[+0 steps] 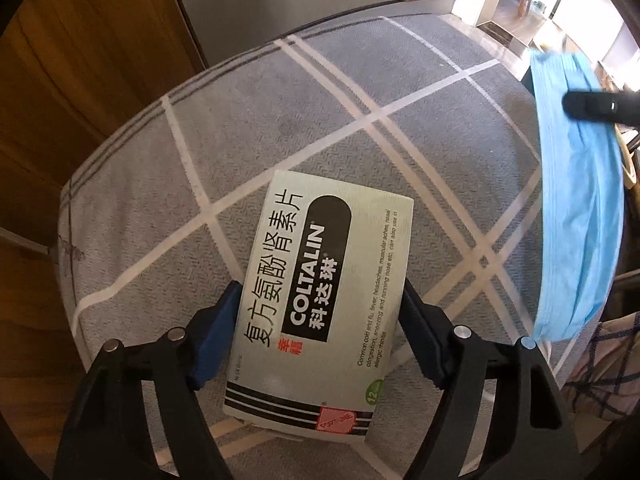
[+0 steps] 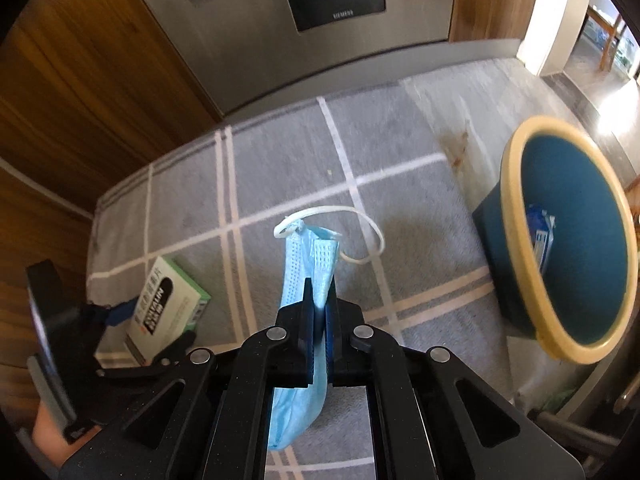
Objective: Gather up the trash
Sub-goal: 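Lift the mask and medicine box and carry them over the teal bin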
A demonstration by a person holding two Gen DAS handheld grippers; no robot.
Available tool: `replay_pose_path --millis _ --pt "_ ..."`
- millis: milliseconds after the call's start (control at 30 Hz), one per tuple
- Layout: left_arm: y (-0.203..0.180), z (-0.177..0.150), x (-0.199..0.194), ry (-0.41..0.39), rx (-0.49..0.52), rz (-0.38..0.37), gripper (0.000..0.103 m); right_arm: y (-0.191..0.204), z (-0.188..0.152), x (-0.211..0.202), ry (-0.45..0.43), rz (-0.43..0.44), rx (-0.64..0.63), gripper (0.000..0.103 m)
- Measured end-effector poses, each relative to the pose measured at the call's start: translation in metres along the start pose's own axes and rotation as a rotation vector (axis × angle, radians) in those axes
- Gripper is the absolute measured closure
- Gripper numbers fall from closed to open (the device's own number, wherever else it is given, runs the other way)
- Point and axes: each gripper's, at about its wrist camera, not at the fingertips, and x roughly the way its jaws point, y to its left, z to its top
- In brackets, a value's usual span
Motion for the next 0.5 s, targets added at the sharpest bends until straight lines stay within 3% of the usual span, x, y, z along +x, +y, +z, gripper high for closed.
replay_pose_path --millis 267,500 --pt "-0.01 0.019 -0.036 -0.094 -0.039 -0.017 0.028 -0.011 0.014 -0.041 -0.115 -0.024 -0.041 0.098" --pt "-0.056 0.041 -0.061 -0.162 0.009 -0.064 0.028 -0.061 0.031 -0.091 -0.236 -0.087 -0.008 0.099"
